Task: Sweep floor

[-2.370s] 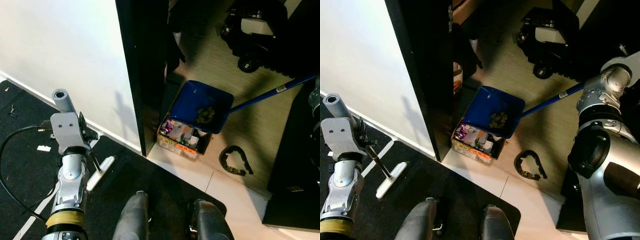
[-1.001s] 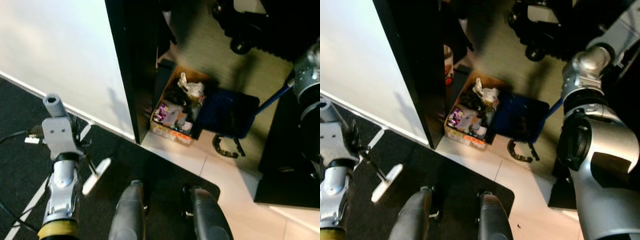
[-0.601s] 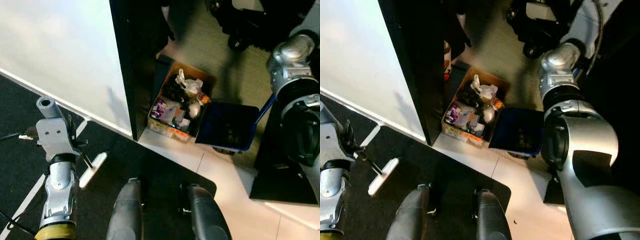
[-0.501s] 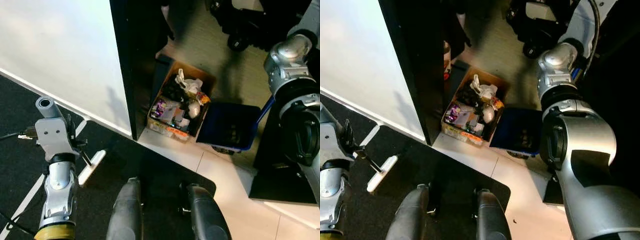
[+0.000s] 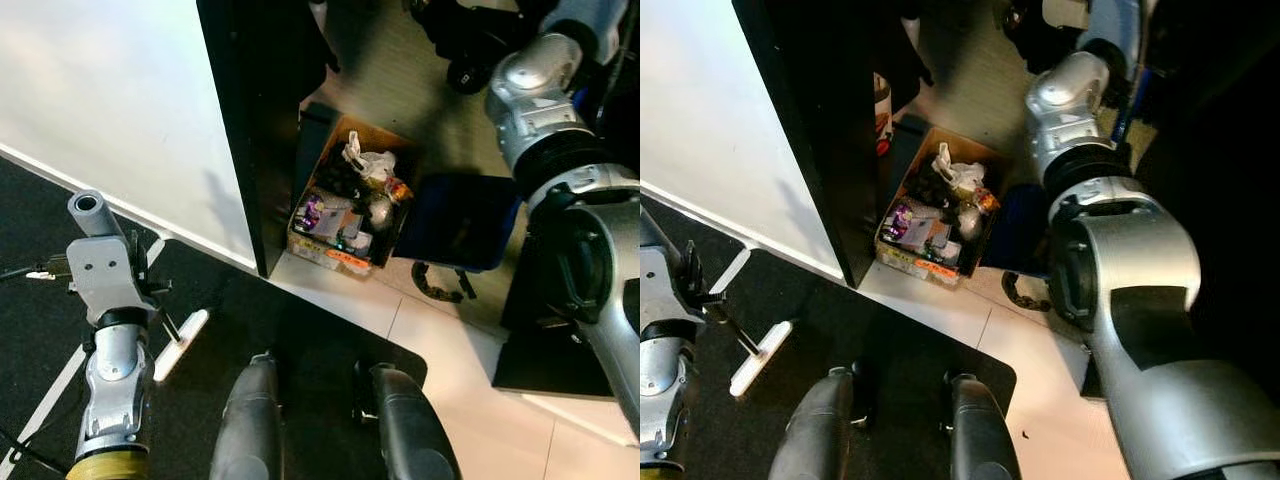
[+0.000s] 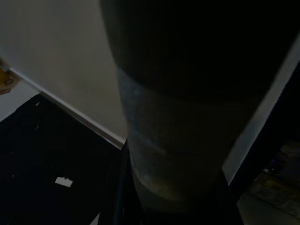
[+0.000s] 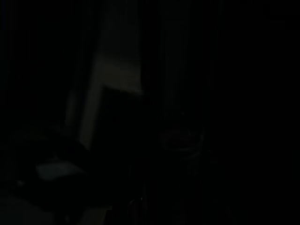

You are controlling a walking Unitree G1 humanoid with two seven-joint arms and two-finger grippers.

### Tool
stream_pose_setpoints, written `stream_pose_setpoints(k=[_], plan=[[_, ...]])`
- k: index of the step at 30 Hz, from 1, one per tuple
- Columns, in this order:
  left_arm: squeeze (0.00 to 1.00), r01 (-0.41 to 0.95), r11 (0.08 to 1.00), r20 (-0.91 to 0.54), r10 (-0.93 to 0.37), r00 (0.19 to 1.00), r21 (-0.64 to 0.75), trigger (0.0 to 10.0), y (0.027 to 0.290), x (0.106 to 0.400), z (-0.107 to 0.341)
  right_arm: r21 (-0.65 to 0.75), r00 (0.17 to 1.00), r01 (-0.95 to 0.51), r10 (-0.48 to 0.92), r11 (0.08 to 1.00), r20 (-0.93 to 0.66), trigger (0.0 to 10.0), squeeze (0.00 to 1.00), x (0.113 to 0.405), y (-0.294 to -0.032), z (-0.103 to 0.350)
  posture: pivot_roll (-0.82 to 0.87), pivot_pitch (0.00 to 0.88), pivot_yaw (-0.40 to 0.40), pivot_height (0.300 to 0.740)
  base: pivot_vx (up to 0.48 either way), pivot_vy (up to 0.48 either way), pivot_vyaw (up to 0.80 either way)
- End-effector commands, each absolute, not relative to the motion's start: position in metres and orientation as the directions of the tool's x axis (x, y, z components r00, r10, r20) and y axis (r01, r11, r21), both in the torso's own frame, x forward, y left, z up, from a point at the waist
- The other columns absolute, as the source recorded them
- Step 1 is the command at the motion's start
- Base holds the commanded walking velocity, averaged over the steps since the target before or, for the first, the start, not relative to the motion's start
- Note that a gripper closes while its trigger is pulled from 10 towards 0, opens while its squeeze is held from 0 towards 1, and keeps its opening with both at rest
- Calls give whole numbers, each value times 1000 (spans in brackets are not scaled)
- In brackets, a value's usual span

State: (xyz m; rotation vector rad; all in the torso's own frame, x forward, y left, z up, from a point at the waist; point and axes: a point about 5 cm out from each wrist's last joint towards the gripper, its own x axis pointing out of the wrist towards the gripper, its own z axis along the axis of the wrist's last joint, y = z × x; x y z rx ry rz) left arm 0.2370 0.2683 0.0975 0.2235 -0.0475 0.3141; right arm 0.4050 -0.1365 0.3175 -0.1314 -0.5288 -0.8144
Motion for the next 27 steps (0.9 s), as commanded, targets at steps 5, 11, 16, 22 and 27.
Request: stream_pose_setpoints(k=[5, 11, 16, 22, 27], plan=[[0, -321, 923, 87, 310, 947, 212, 10000, 266, 235, 97, 113, 507, 658, -549, 744, 664, 10000, 0, 395, -96, 343, 114, 233, -175, 740, 0, 0, 0], [0, -332, 919, 88, 321, 943, 211, 10000, 270, 231, 98, 98, 484, 629, -488, 771, 726, 10000, 0, 389, -72, 344, 114, 235, -179, 740, 0, 0, 0], [0, -335, 918, 87, 324, 942, 212, 10000, 270, 230, 98, 77, 426, 649, -445, 757, 788, 10000, 0, 385, -65, 343, 115, 235, -180, 740, 0, 0, 0], [0, -334, 918, 86, 323, 942, 213, 10000, 270, 229, 98, 61, 388, 654, -404, 754, 828, 10000, 0, 381, -57, 343, 111, 241, -181, 740, 0, 0, 0], [0, -334, 918, 84, 323, 943, 213, 10000, 269, 230, 97, 65, 365, 646, -382, 761, 849, 10000, 0, 378, -49, 344, 111, 243, -183, 740, 0, 0, 0]])
